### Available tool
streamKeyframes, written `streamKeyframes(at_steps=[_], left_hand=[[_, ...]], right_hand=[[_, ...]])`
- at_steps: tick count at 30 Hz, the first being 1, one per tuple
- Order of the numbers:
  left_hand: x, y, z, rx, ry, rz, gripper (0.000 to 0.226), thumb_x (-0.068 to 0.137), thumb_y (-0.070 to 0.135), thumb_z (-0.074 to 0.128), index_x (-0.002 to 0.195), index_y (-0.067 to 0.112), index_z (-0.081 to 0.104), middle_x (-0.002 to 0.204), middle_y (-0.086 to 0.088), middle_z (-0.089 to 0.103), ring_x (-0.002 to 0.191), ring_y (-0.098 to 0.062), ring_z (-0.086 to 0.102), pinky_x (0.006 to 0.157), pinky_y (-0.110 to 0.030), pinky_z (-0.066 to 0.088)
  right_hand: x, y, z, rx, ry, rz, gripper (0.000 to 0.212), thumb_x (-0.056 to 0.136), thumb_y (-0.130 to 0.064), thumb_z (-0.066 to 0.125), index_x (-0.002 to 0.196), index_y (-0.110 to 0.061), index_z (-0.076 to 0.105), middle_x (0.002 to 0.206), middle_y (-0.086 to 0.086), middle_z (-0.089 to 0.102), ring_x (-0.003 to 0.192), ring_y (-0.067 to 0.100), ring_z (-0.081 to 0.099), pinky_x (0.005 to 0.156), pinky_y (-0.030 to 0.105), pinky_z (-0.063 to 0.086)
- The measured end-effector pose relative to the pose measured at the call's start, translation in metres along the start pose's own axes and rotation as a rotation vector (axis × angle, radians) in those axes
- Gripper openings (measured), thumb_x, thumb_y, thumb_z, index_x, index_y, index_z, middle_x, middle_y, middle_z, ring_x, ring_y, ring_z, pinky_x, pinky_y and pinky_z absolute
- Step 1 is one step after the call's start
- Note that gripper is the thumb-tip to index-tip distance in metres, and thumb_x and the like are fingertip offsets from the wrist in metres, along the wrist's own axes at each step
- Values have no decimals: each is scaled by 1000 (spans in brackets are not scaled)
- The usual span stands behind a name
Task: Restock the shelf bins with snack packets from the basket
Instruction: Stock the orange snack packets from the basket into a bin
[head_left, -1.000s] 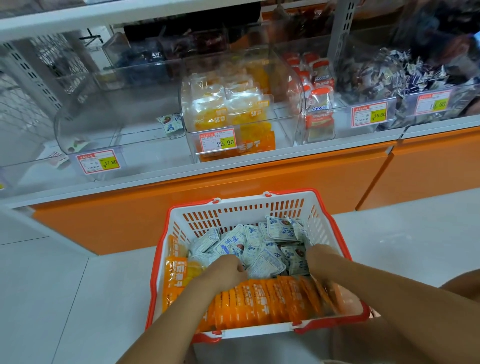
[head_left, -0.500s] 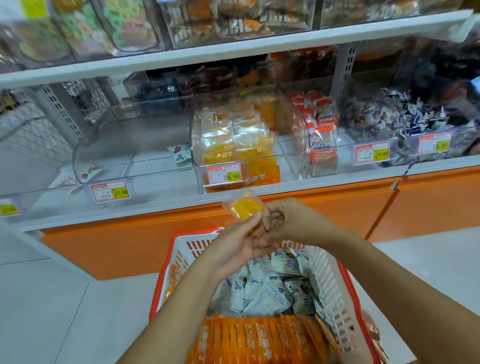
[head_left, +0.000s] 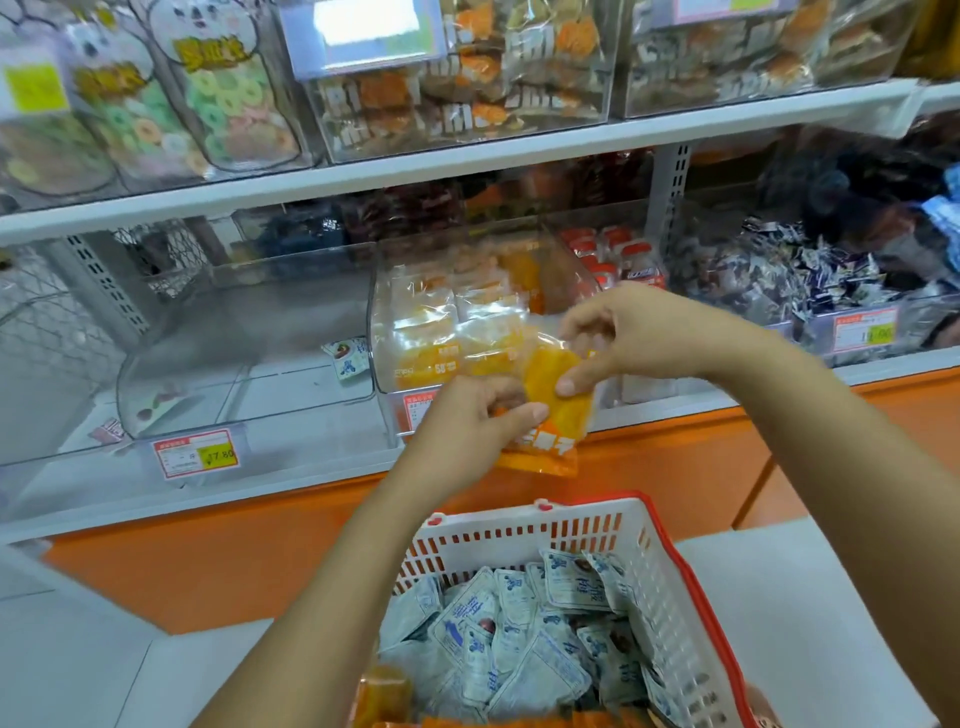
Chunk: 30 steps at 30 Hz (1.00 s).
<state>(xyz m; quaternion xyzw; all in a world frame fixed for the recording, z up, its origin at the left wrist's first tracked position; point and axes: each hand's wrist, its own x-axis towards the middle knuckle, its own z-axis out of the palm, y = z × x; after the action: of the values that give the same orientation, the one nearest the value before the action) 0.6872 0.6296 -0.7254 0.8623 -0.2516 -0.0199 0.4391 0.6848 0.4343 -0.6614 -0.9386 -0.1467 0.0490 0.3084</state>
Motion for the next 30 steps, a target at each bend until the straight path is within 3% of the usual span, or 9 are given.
streamKeyframes(at_steps=[2, 4, 6, 8, 11, 14, 20, 23, 30], left_hand=[[18, 5, -4, -46, 20, 17, 17, 90, 21, 63, 74, 26, 65, 69, 11, 61, 67, -6, 61, 65, -27, 51], [36, 7, -11, -97, 120, 20, 16, 93, 16, 57, 97, 24, 71, 83, 13, 67, 77, 0, 61, 69, -19, 48], [55, 3, -26, -66, 305, 24, 28, 97, 13, 49, 118, 20, 66, 107, 2, 70, 93, -11, 62, 86, -27, 49], [71, -7, -46, 75, 416, 8, 32, 98, 11, 45, 124, 17, 63, 120, -5, 66, 104, -20, 61, 92, -31, 44], [85, -36, -68, 384, 387, -95, 36, 95, 11, 45, 127, 17, 60, 115, -13, 67, 105, -32, 60, 85, -34, 45], [87, -57, -72, 453, 309, -192, 36, 97, 18, 46, 132, 15, 53, 119, -16, 62, 106, -35, 58, 84, -34, 46], [93, -75, -72, 586, 288, -108, 44, 97, 20, 44, 141, 15, 42, 144, -7, 45, 131, -24, 37, 105, -29, 27], [95, -80, -72, 615, 279, -85, 45, 98, 21, 43, 142, 16, 41, 145, -3, 44, 131, -21, 35, 103, -23, 21], [95, -84, -71, 640, 304, -48, 43, 100, 24, 39, 143, 20, 41, 143, 4, 47, 128, -14, 35, 94, -16, 20]], right_hand=[[7, -3, -13, -59, 5, 68, 22, 67, -37, 82, 81, -22, 75, 72, -8, 70, 59, -3, 56, 62, 22, 42], [14, -6, -20, -102, 131, 128, 27, 67, -37, 82, 73, -12, 75, 68, 7, 67, 56, 8, 52, 59, 27, 44], [25, -7, -21, -106, 364, 204, 37, 69, -37, 82, 58, -7, 64, 54, 9, 55, 50, 12, 45, 50, 26, 37], [39, -5, -19, -135, 551, 301, 44, 71, -37, 81, 53, -7, 55, 52, 5, 49, 50, 16, 45, 47, 26, 32], [65, -4, -19, -286, 677, 392, 35, 73, -31, 76, 59, -9, 53, 61, 8, 49, 67, 30, 57, 55, 27, 35], [90, -7, -25, -429, 750, 426, 23, 84, -27, 64, 86, -4, 62, 83, 18, 55, 93, 39, 61, 67, 33, 39], [147, 4, 4, -723, 565, 421, 25, 91, -17, 54, 108, -3, 65, 111, 18, 65, 105, 38, 62, 82, 37, 49], [179, 16, 17, -755, 398, 400, 28, 93, -15, 49, 117, -8, 62, 122, 14, 61, 116, 33, 56, 90, 34, 45], [252, 57, 9, -667, 354, 428, 35, 101, -22, 38, 124, -4, 57, 130, 17, 55, 121, 34, 52, 93, 36, 44]])
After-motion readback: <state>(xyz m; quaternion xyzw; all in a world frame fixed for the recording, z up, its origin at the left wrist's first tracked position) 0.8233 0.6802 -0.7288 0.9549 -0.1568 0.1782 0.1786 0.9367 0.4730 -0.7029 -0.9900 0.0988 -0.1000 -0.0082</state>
